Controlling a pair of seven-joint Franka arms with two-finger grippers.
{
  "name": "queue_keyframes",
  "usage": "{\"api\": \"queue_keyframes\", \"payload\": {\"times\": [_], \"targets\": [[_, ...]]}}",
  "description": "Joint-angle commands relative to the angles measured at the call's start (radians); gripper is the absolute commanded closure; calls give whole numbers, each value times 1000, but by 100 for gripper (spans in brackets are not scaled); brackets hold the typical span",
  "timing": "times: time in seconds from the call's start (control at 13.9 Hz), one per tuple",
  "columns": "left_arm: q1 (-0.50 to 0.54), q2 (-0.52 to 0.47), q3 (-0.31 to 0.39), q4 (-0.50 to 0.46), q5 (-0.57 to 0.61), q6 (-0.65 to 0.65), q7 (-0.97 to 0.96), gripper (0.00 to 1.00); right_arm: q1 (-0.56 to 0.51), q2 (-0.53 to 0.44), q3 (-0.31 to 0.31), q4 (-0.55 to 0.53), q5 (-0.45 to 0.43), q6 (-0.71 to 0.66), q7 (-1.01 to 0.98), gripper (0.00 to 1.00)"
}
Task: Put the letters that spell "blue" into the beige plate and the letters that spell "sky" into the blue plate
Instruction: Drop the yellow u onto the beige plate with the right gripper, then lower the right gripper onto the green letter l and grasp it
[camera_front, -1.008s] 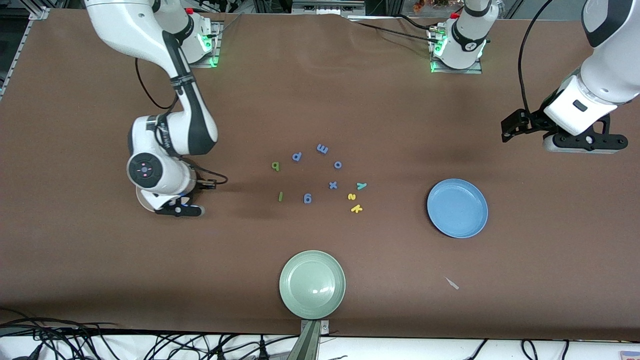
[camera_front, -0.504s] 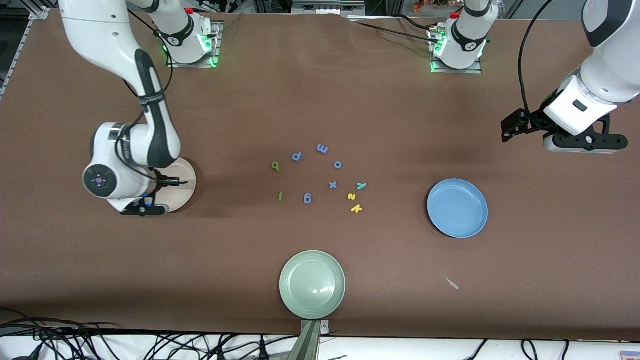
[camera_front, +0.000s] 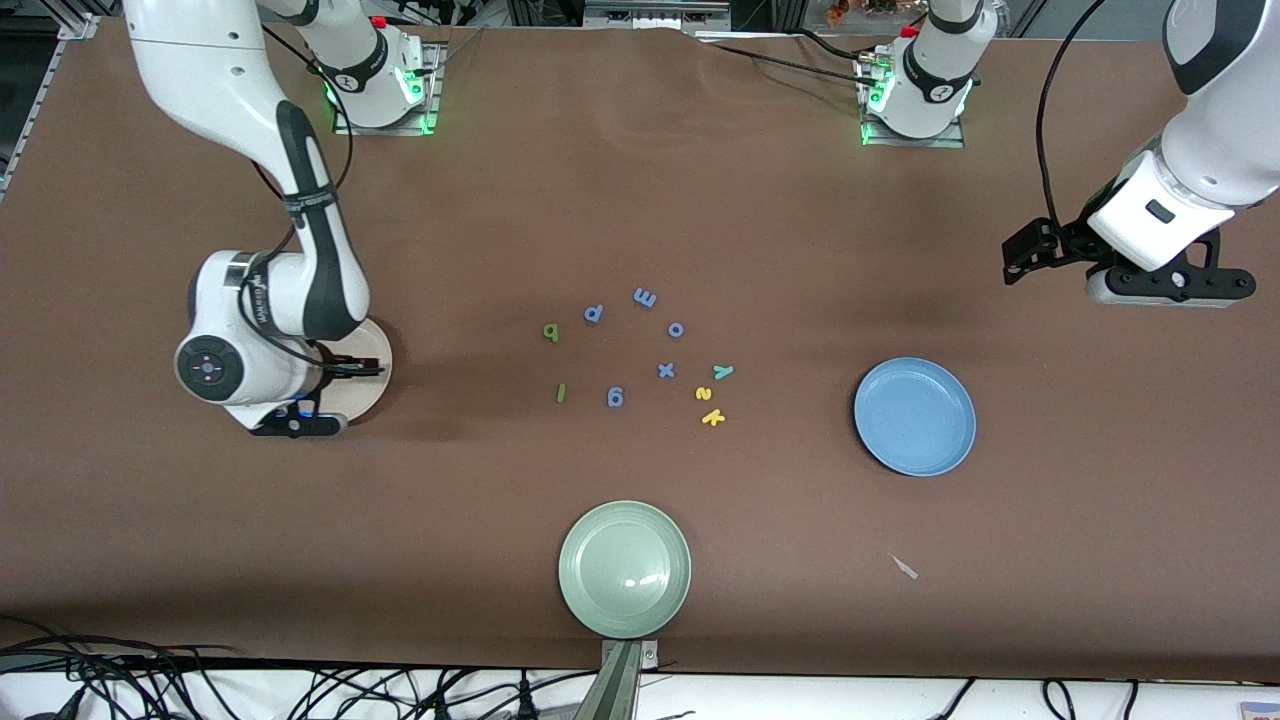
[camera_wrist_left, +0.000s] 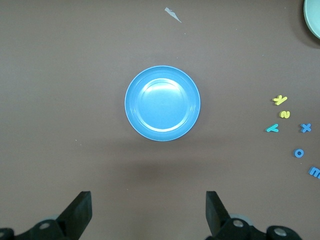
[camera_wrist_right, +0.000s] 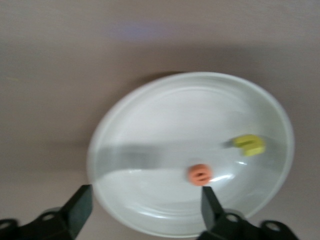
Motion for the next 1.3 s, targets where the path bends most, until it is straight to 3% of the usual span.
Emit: {"api": "queue_keyframes", "payload": {"times": [0.0,0.5,0.79,1.01,1.22], "targets": [[3,-11,-3,-3,-3,2,8,0,50,-22,26,18,64,-12,120,0],[3,-11,-3,-3,-3,0,8,0,233,93,34,154,120,98,436,0],[3,-11,-3,-3,-3,0,8,0,238,151,120,202,212,219,481,0],[3,-11,-3,-3,-3,0,10,0,238,196,166,209,216,311,511,0],[3,-11,-3,-3,-3,0,10,0,239,245,172,228,210,385,493,0]]}}
